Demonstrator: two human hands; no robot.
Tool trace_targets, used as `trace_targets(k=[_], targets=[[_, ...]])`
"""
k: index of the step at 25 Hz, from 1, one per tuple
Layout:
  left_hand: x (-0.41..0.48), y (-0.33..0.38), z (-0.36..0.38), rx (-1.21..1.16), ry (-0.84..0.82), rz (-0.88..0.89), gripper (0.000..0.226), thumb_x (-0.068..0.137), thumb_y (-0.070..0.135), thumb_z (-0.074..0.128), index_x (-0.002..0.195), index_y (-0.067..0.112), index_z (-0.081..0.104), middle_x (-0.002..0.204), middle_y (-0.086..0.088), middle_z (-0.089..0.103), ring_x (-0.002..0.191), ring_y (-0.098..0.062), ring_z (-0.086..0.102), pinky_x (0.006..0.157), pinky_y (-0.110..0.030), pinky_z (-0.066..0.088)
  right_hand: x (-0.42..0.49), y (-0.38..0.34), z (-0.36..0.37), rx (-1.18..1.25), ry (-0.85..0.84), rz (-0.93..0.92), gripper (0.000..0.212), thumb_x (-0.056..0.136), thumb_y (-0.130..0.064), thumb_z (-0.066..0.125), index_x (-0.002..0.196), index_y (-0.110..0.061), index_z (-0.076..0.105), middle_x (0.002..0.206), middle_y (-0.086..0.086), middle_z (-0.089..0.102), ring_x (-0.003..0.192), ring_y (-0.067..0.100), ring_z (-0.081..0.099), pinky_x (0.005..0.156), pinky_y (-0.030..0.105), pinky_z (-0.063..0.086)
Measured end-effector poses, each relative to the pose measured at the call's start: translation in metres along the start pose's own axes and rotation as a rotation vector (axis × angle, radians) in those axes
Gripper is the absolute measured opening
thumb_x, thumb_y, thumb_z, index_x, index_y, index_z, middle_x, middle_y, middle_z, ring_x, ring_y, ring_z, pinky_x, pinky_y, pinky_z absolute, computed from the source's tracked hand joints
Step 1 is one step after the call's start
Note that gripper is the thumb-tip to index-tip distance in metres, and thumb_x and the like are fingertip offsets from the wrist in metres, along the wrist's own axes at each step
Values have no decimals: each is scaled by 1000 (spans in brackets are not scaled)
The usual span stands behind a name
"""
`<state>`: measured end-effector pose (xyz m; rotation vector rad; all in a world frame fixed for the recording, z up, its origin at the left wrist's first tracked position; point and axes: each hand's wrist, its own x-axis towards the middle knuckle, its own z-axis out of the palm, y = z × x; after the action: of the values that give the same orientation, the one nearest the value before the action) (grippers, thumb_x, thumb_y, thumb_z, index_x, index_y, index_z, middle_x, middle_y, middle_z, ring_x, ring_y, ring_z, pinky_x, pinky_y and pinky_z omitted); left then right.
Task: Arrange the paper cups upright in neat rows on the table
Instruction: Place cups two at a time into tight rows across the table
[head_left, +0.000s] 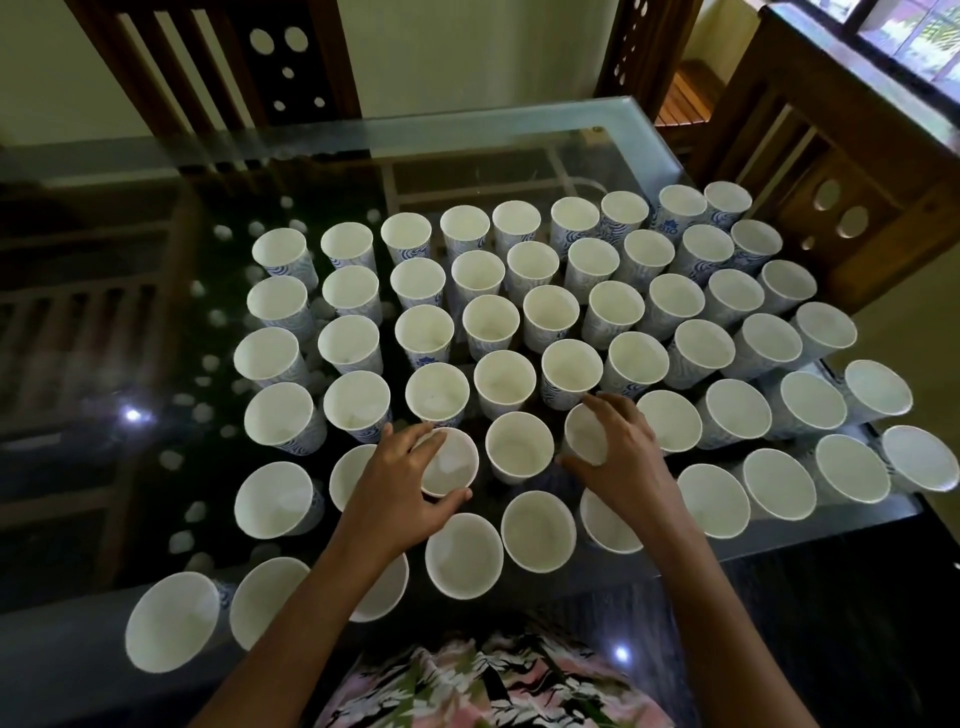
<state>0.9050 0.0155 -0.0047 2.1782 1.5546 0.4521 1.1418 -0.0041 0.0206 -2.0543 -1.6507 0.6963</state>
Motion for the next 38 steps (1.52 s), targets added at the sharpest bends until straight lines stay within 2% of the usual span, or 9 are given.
trace_targets(k=[5, 10, 13, 16, 26, 29, 32, 38], targets=[[-1, 1, 0, -13, -13, -16, 72, 64, 48, 63, 123, 7, 57, 129, -12, 55, 121, -32, 50, 109, -39, 16, -3, -22, 23, -20, -102, -125, 72, 72, -29, 79, 134, -15, 46, 140, 5, 41, 130, 22, 36, 106, 29, 30], [-2, -2, 0, -19, -29, -40, 74, 67, 50, 59, 130, 12, 52, 136, -9, 50, 128, -29, 42, 112, -36, 12, -2, -32, 34, -48, -149, -157, 70, 77, -30, 75, 137, -15, 42, 143, 5, 37, 130, 20, 34, 104, 28, 32], [-2, -1, 0, -24, -14, -34, 70, 71, 42, 72, 130, 11, 51, 136, -10, 49, 129, -29, 41, 111, -34, 9, 0, -31, 33, -70, -138, -173, 71, 77, -29, 75, 137, -14, 42, 142, 6, 38, 129, 22, 35, 103, 29, 33], [-3, 0, -1, -27, 16, -28, 67, 71, 32, 77, 129, 10, 52, 134, -11, 51, 126, -29, 44, 111, -35, 11, 2, -29, 31, -65, -135, -159, 71, 76, -27, 75, 137, -13, 42, 140, 7, 40, 128, 22, 35, 102, 28, 32], [-4, 1, 2, -51, -66, -98, 69, 74, 37, 73, 134, 15, 47, 141, -6, 43, 135, -29, 33, 114, -40, 18, 2, -28, 31, -78, -155, -173, 75, 76, -25, 76, 140, -14, 38, 143, 6, 37, 130, 23, 35, 103, 29, 32], [-4, 4, 2, -70, -77, -91, 69, 72, 41, 72, 131, 12, 51, 138, -10, 47, 132, -30, 38, 113, -40, 18, 1, -28, 31, -69, -146, -167, 76, 76, -26, 76, 140, -15, 37, 145, 5, 34, 132, 22, 32, 104, 29, 32], [-4, 6, 1, -75, -81, -100, 72, 66, 47, 62, 128, 11, 54, 134, -12, 51, 127, -30, 44, 112, -41, 19, -1, -28, 31, -53, -125, -179, 76, 74, -25, 77, 139, -14, 39, 145, 6, 34, 133, 23, 32, 104, 28, 31], [-7, 7, -4, -83, -52, -89, 70, 67, 46, 65, 127, 11, 55, 133, -10, 52, 124, -29, 47, 112, -42, 19, -6, -34, 29, -8, -115, -214, 70, 75, -24, 76, 136, -14, 43, 143, 6, 37, 129, 23, 37, 103, 31, 36]])
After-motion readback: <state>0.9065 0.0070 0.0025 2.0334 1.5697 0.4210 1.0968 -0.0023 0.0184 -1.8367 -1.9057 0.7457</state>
